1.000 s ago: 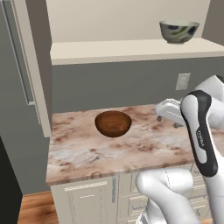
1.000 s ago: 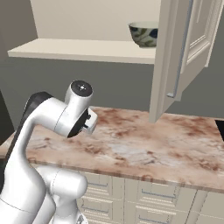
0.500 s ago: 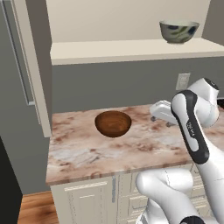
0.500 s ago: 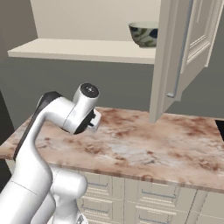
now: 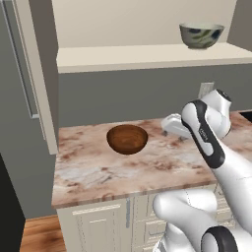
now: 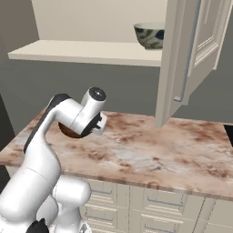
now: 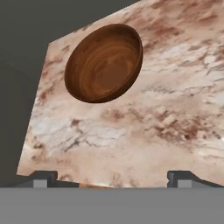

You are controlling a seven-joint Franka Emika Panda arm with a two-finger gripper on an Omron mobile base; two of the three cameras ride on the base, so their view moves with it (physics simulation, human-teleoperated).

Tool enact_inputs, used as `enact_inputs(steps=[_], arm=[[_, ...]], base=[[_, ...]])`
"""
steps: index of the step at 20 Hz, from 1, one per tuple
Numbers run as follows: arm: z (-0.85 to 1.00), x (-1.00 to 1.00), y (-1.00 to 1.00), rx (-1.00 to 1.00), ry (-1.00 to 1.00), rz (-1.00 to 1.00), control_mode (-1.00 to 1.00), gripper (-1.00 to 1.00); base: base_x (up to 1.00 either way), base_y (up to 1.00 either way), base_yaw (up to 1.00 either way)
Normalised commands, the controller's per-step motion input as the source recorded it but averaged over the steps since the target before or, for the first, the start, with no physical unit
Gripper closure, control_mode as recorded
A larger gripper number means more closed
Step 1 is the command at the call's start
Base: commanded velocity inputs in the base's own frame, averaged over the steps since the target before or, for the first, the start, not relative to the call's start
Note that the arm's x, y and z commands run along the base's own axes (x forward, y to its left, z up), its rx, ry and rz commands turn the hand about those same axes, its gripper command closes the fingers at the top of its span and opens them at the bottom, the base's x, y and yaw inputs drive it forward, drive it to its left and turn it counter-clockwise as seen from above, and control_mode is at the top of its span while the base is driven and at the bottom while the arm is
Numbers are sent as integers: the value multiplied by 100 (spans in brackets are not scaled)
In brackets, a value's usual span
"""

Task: Open the cabinet. Pick the bowls from the counter and place them in the cabinet. Then close the cabinet.

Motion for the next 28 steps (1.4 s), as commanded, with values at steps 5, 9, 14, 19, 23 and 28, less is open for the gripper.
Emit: enact_inputs(steps=[5,9,14,19,23,28], arm=[[-15,47,23,-3,0,0,-100,-100],[-22,42,7,-1,0,0,-100,-100],[-25,46,5,-1,0,0,-100,-100],[-23,48,0,0,0,0,-100,-100],[-25,52,0,0,0,0,-100,-100],[-27,33,0,0,0,0,-100,-100]], base=[[0,0,0],[0,0,0],[0,0,0],[0,0,0],[0,0,0],[0,0,0]])
